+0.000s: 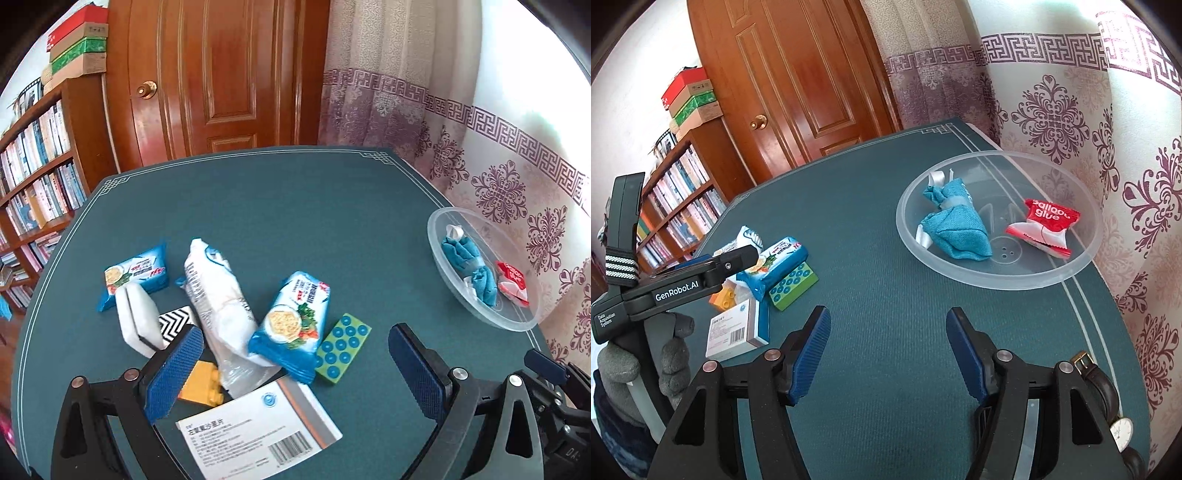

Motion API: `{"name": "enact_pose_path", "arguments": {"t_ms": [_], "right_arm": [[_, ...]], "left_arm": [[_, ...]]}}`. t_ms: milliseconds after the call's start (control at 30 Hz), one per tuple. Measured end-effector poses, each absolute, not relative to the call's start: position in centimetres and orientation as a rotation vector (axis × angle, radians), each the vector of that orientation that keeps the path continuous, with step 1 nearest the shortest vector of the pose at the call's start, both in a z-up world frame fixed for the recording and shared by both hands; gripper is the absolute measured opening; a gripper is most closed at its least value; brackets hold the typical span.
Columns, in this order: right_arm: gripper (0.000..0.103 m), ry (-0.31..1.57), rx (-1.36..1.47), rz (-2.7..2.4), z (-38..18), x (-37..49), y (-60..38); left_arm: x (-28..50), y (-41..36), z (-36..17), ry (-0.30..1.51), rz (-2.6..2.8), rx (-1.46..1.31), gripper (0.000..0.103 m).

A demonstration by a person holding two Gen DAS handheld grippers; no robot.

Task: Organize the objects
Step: 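Move both grippers back over the remaining pile of items, then grasp the orange-yellow toy brick with the left gripper while the right gripper approaches the green dotted brick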

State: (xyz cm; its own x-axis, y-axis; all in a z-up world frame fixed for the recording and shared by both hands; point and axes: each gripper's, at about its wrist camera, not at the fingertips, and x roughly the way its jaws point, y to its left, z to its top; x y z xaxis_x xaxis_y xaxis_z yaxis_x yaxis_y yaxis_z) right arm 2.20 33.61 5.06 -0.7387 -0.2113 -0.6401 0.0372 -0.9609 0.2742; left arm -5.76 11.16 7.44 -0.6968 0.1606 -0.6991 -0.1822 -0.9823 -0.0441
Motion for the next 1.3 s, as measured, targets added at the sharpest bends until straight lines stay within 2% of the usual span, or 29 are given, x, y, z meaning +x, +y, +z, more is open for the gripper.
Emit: {"name": "enact_pose_path", "arguments": {"t_ms": [433,800,1200,1300], "right_arm": [[0.066,-0.354,1.114,-2.730,4.1,1.7,30.7],[0.066,-0.324,1.156,-2.688,3.1,1.0,28.7],[0.067,-0.290,1.197,-2.664,2.3,0.2,27.2],[0.067,-0.274,1.206,-2.654,2.1,0.0,26.7]], "left_arm": [[-5.7,5.0,4.9,-0.036,2.793,-1.244,0.102],[-6.1,3.5,3.2,-0.066,2.787,-1.274,0.101],[-6.6,2.8,2.1,-0.105,2.740,-1.289,0.071],[-6.4,2.7,2.2,-0.108,2.720,-1.272,0.057]]}}
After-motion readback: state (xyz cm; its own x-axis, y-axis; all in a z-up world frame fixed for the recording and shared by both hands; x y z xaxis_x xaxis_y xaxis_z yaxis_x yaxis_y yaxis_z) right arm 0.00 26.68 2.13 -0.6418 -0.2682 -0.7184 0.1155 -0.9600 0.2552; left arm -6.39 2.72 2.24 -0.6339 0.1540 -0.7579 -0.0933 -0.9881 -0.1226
